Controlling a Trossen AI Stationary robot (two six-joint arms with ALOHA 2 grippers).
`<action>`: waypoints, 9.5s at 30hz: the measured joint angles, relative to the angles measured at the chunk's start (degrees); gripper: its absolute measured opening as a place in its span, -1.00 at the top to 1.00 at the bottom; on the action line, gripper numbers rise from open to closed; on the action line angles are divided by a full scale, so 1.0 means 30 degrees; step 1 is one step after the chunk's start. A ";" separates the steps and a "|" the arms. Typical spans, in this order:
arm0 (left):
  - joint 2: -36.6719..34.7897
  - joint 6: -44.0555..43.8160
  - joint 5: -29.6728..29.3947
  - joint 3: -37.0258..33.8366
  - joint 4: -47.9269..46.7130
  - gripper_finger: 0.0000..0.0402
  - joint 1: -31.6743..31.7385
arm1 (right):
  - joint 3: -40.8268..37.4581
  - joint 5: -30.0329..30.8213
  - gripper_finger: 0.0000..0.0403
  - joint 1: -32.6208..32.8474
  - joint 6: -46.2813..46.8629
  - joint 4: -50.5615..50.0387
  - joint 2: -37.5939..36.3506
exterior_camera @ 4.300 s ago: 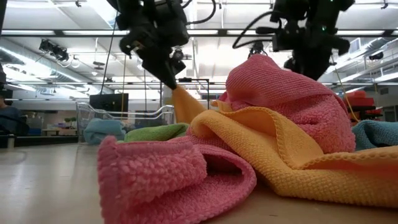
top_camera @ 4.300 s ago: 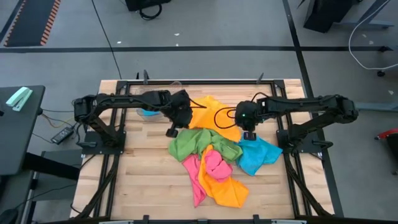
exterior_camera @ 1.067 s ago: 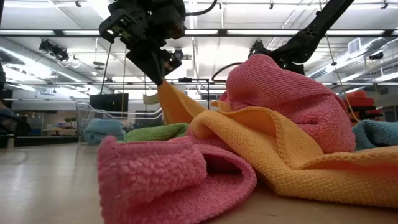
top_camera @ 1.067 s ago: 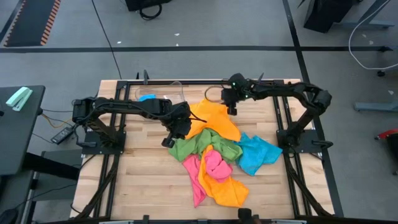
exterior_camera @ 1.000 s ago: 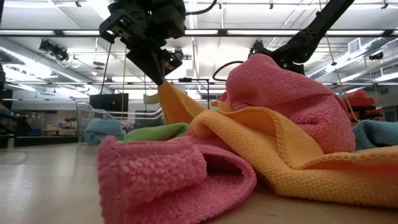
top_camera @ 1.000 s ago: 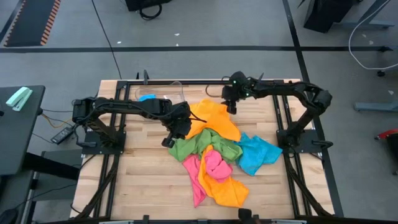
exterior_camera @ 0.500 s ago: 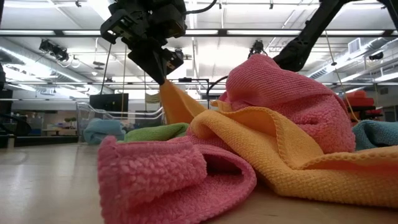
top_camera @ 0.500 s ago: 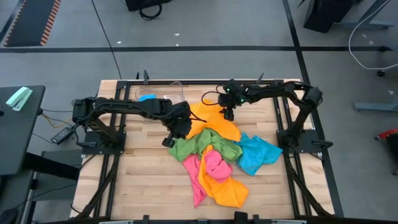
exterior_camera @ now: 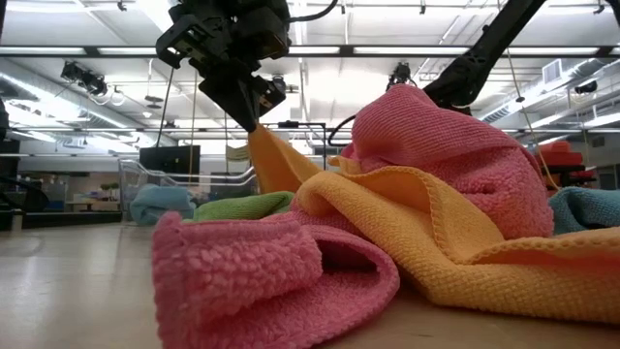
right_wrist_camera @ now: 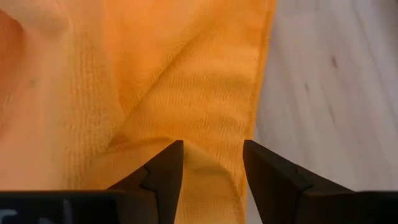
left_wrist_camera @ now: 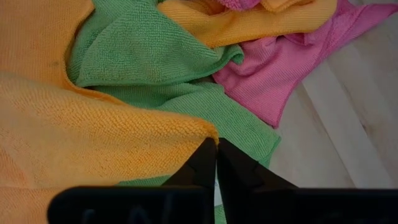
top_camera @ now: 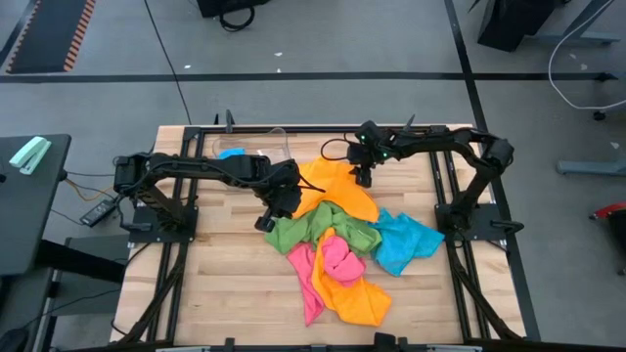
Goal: Fold microfiber towels
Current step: Fold the top orange microfiber towel
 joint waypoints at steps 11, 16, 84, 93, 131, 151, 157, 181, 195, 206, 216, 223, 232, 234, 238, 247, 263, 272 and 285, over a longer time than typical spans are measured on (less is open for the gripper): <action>0.0000 -0.0124 0.0000 0.0000 -0.0007 0.85 0.0000 | 0.0000 -0.0007 0.26 0.0015 0.0018 -0.1247 0.0007; 0.0000 -0.0168 0.0000 0.0000 0.0022 0.89 0.0000 | 0.0000 0.0000 0.55 0.0007 -0.0623 -0.1247 0.0007; 0.3934 0.1464 -0.4291 0.0022 0.4473 0.86 0.1741 | 0.0000 1.6357 0.92 -0.3765 -0.2951 -0.7313 -0.3483; 0.3567 0.0528 -0.4243 0.0051 0.4533 0.69 0.0907 | 0.0000 1.5982 0.34 -0.3488 -0.0395 -0.8319 -0.3483; 0.3173 0.0510 -0.5388 -0.4076 1.2780 0.73 0.0036 | 0.2908 0.2994 0.21 0.1690 0.4102 0.1805 0.1473; -0.3470 -0.2149 -0.5439 -1.1511 1.7057 0.83 -0.0117 | 1.3729 0.3863 0.21 0.1763 0.3002 -0.8149 0.8855; -0.5208 -0.2594 -0.5434 -1.2782 1.7916 0.86 -0.0175 | 1.3792 0.4052 0.21 0.1681 0.2826 -0.8001 0.9229; -0.6674 -0.3165 -0.5435 -1.4090 1.8219 0.85 -0.0255 | 1.3726 0.2892 0.96 0.2222 0.3694 -0.4903 0.7366; -0.6666 -0.3548 -0.5423 -1.4090 1.7981 0.87 -0.0262 | 1.3733 0.1570 0.97 0.1858 0.5023 -0.0811 0.7322; -0.6659 -0.3548 -0.5417 -1.4090 1.8025 0.89 -0.0262 | 1.3755 0.1144 0.77 0.1620 0.4868 -0.0106 0.8151; -0.6659 -0.3563 -0.5421 -1.4076 1.7843 0.87 -0.0379 | 1.3741 0.0955 0.30 0.1625 0.4810 -0.1832 0.8184; -0.6659 -0.3524 -0.5421 -1.4076 1.7872 0.89 -0.0375 | 1.3748 -0.0022 0.16 0.3679 0.3512 -0.4438 0.8123; -0.6652 -0.3654 -0.5421 -1.4076 1.7665 0.87 -0.0379 | 1.3741 0.1177 0.10 0.6627 0.2569 -0.4741 0.8214; -0.6652 -0.3741 -0.5421 -1.4076 1.7550 0.86 -0.0386 | 1.3741 0.1327 0.10 0.7032 0.2556 -0.4737 0.8211; -0.6652 -0.4036 -0.5421 -1.4076 1.7449 0.84 -0.0393 | 1.3741 0.1749 0.10 0.7519 0.3082 -0.4678 0.8211; -0.6652 -0.4461 -0.5421 -1.4076 1.7359 0.88 -0.0393 | 1.1045 0.2171 0.11 0.7803 0.3475 -0.0816 0.8196; -0.6652 -0.4519 -0.5428 -1.4076 1.7243 0.89 -0.0386 | 0.9411 0.4737 0.11 0.9049 0.1334 0.1449 0.8196; -0.6652 -0.4517 -0.5428 -1.4076 1.7231 0.85 -0.0386 | 0.9391 0.4954 0.21 0.9019 0.0918 0.1638 0.8196; -0.6652 -0.4575 -0.5428 -1.4076 1.7150 0.88 -0.0386 | 0.9391 0.4651 0.80 0.8714 0.0966 0.1587 0.8196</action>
